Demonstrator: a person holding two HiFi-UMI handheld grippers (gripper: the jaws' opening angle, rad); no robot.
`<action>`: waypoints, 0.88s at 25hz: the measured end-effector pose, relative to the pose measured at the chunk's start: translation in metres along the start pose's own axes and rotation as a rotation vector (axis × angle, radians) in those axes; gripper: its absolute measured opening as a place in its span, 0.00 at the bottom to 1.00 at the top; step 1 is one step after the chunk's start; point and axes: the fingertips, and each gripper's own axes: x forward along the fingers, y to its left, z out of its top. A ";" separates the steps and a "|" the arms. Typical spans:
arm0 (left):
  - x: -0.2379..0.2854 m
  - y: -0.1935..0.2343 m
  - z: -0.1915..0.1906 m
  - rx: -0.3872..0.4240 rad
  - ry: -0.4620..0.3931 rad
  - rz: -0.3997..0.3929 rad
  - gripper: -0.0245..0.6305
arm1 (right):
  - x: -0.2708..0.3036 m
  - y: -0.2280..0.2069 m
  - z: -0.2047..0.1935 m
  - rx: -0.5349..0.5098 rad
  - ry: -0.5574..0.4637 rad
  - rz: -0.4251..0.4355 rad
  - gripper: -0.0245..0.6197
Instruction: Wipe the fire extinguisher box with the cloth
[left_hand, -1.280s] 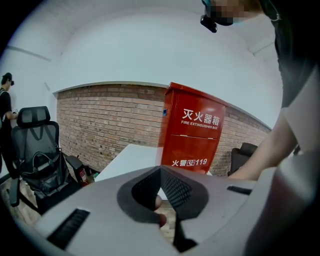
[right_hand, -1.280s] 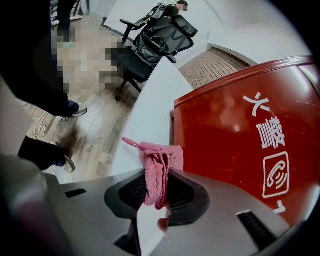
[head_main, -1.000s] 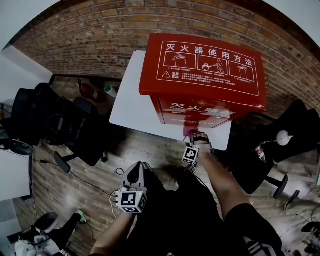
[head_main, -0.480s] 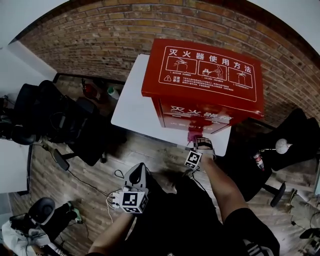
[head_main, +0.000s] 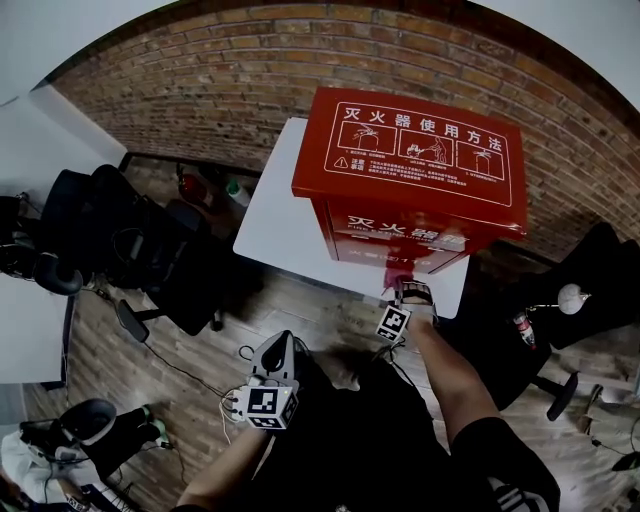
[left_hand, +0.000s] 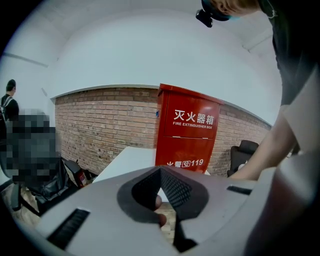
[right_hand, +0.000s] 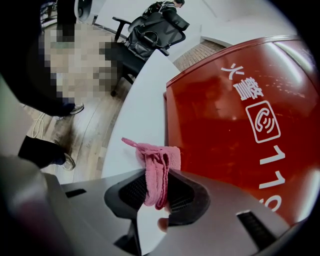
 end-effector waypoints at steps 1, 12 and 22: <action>0.000 0.000 0.001 0.004 0.000 -0.002 0.09 | -0.002 -0.003 0.001 -0.002 -0.004 -0.015 0.20; 0.011 -0.011 0.016 0.045 -0.022 -0.070 0.09 | -0.029 -0.035 0.002 -0.034 -0.050 -0.139 0.20; 0.019 -0.019 0.027 0.060 -0.041 -0.125 0.09 | -0.049 -0.053 0.002 -0.024 -0.050 -0.190 0.20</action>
